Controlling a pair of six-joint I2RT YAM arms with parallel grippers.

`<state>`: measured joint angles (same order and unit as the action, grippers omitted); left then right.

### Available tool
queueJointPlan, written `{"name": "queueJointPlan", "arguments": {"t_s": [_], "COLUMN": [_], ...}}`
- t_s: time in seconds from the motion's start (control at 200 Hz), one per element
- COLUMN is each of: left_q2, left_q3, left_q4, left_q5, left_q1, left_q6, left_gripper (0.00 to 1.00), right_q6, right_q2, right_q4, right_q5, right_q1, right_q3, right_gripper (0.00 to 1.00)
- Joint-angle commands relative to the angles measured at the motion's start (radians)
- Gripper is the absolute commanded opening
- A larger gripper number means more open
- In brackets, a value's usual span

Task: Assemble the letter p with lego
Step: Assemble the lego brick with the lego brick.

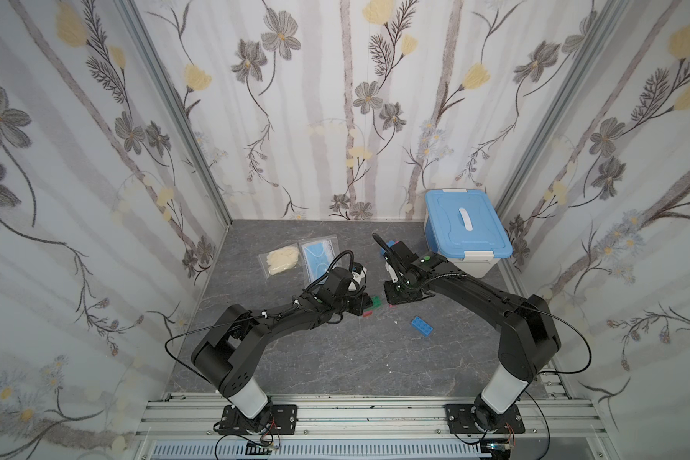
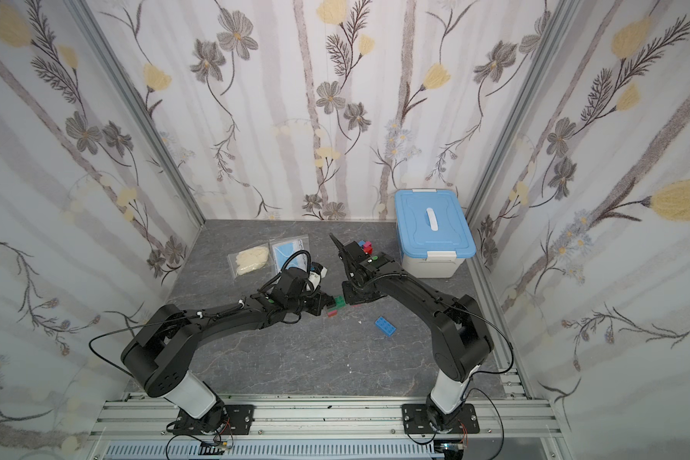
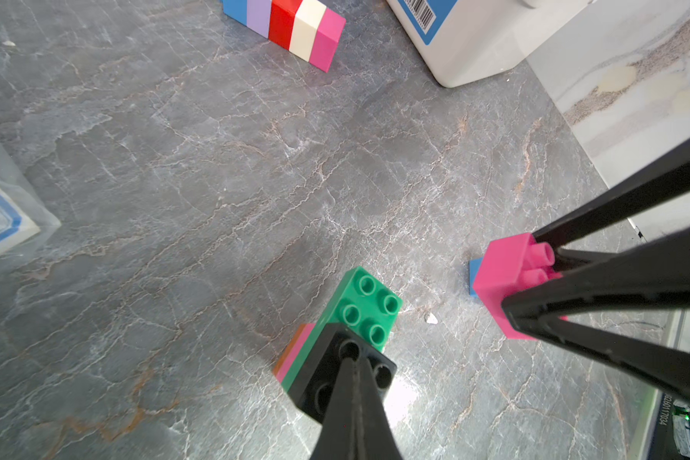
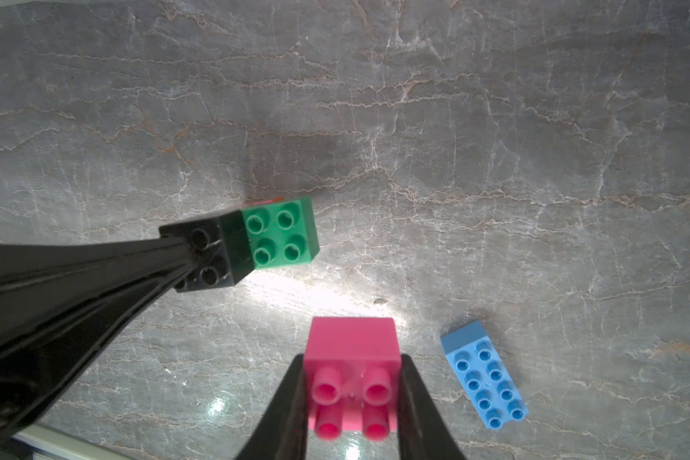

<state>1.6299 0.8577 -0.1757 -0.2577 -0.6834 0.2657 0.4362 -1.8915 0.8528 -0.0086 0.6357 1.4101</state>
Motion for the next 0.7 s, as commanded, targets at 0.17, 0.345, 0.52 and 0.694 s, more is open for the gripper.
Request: {"name": "queueJointPlan", "arguments": {"t_s": [0.17, 0.345, 0.52, 0.694], "left_q2": [0.000, 0.007, 0.009, 0.012], "left_q3": [-0.037, -0.047, -0.054, -0.059], "left_q4": [0.013, 0.007, 0.005, 0.002], "left_q5": [0.028, 0.025, 0.028, 0.031], "left_q1": [0.002, 0.002, 0.002, 0.002], "left_q6": [-0.001, 0.005, 0.007, 0.012], "left_gripper": [0.00, 0.00, 0.00, 0.00], "right_q6": [-0.063, -0.116, -0.149, -0.140], "right_q2": [-0.088, -0.168, -0.228, -0.255], "right_q4": [0.055, 0.112, 0.145, 0.142], "right_q5": [-0.024, -0.032, -0.037, -0.043], "right_q1": [0.013, 0.012, 0.012, 0.013], "right_q3": [0.132, 0.227, 0.293, 0.311], "right_gripper": [0.23, 0.23, 0.23, 0.23]}}
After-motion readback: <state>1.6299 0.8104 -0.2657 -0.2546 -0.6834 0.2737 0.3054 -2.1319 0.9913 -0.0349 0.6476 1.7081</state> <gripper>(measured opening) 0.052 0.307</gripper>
